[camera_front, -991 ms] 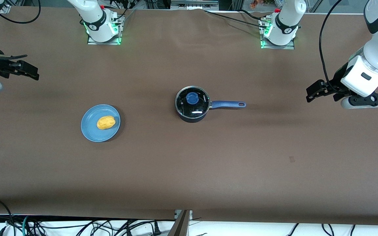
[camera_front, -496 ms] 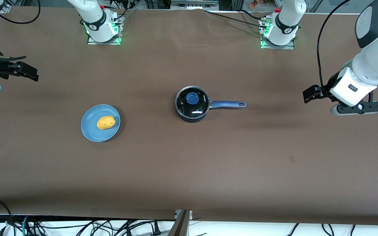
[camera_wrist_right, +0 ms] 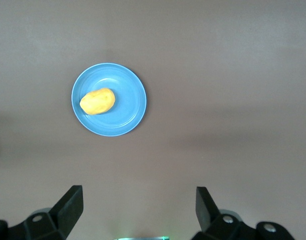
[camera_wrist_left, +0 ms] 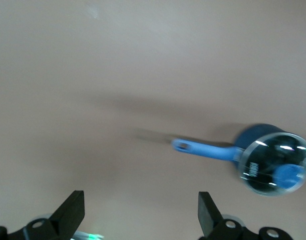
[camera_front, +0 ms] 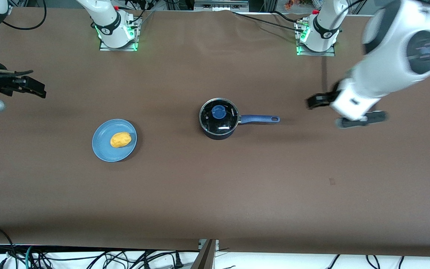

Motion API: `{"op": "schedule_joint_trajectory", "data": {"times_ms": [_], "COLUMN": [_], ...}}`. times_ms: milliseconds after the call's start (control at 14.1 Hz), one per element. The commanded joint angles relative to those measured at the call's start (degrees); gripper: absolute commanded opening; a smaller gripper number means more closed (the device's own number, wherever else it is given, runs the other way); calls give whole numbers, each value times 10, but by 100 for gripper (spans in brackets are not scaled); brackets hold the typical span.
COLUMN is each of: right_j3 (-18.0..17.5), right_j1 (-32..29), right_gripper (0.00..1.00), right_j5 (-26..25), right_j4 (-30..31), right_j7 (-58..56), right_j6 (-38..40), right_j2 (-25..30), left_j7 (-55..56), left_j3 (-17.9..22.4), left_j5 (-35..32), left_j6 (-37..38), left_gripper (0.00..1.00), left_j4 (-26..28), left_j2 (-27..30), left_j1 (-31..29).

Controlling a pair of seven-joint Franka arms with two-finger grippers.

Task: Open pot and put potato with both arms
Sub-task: 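Reach the left gripper to the lid knob while the right gripper reaches the potato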

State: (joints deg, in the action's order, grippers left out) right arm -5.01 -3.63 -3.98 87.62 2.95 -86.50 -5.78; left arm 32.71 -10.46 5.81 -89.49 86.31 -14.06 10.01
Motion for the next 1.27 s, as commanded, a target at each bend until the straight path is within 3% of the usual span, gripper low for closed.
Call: {"op": "schedule_joint_trajectory", "data": {"times_ms": [0, 354, 637, 1204], "right_j3": [-2, -13, -17, -18], "right_j1": [-2, 5, 10, 35], "right_gripper": [100, 100, 100, 100], "right_j5": [9, 0, -1, -8], "right_j4": [4, 7, 9, 11], "right_j7": [2, -65, -137, -342], "right_j6": [-5, -50, -105, -166], "right_j2": [-13, -57, -118, -192], "left_j7": [98, 176, 170, 159], "left_j3": [7, 8, 8, 8], "left_j5": [18, 15, 6, 2], "left_j6": [-17, -166, -222, -227], "left_gripper": [100, 100, 100, 100], "left_j4": [-82, -82, -71, -39], "left_j2": [-96, -170, -209, -237], "left_j1": [80, 198, 236, 255]}}
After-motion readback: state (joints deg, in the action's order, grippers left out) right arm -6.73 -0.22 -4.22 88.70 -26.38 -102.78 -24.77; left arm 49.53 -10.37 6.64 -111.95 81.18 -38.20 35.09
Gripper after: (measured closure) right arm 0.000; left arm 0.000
